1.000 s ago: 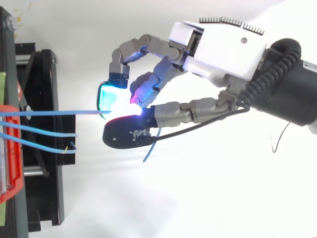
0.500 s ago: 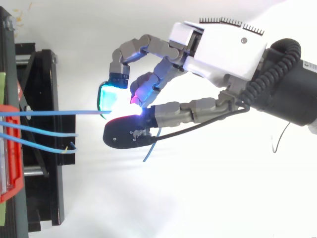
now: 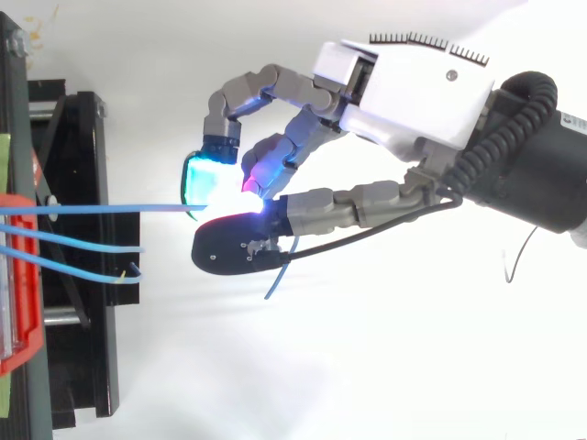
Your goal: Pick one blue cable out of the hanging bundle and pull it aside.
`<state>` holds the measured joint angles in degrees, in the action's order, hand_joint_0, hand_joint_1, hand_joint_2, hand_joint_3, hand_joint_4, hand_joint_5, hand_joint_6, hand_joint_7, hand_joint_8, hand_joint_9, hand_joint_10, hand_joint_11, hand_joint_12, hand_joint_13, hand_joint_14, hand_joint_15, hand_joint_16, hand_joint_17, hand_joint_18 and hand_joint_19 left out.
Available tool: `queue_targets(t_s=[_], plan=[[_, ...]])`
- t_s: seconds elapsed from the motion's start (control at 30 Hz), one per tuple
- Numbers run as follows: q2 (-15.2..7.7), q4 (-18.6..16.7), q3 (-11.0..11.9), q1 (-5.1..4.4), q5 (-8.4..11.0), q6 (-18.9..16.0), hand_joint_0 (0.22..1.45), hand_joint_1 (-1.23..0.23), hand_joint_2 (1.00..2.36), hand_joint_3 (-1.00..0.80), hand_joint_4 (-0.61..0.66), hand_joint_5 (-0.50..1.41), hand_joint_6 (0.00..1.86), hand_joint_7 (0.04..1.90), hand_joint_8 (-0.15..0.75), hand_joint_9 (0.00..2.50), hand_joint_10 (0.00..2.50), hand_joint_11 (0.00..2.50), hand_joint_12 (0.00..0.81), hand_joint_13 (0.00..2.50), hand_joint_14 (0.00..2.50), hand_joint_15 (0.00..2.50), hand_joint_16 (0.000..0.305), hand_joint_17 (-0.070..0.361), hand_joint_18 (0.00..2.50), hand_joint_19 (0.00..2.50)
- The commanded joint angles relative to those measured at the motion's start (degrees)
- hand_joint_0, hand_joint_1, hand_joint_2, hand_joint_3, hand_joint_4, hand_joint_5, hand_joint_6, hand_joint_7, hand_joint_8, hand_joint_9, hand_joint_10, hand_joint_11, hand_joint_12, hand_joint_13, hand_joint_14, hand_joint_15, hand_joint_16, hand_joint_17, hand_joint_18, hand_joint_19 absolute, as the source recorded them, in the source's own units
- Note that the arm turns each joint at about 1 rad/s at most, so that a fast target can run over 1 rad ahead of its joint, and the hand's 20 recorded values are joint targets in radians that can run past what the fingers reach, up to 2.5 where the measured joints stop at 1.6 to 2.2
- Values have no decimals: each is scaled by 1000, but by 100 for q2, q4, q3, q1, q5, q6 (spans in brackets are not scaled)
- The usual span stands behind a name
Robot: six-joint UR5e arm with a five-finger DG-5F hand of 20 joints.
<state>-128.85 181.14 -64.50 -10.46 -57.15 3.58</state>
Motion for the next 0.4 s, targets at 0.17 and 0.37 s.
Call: queue_targets(t_s=[0.17, 0.37], plan=[[0, 0, -10, 0, 2, 2, 591, -835, 1014, 138, 42, -78, 928, 1217, 348, 1192, 17, 536, 403, 843, 22, 588, 54, 121, 766, 544], [0, 0, -124, 0, 2, -6, 593, -835, 1013, 132, 43, -78, 928, 1210, 346, 1194, 17, 535, 403, 844, 21, 588, 53, 120, 766, 542]])
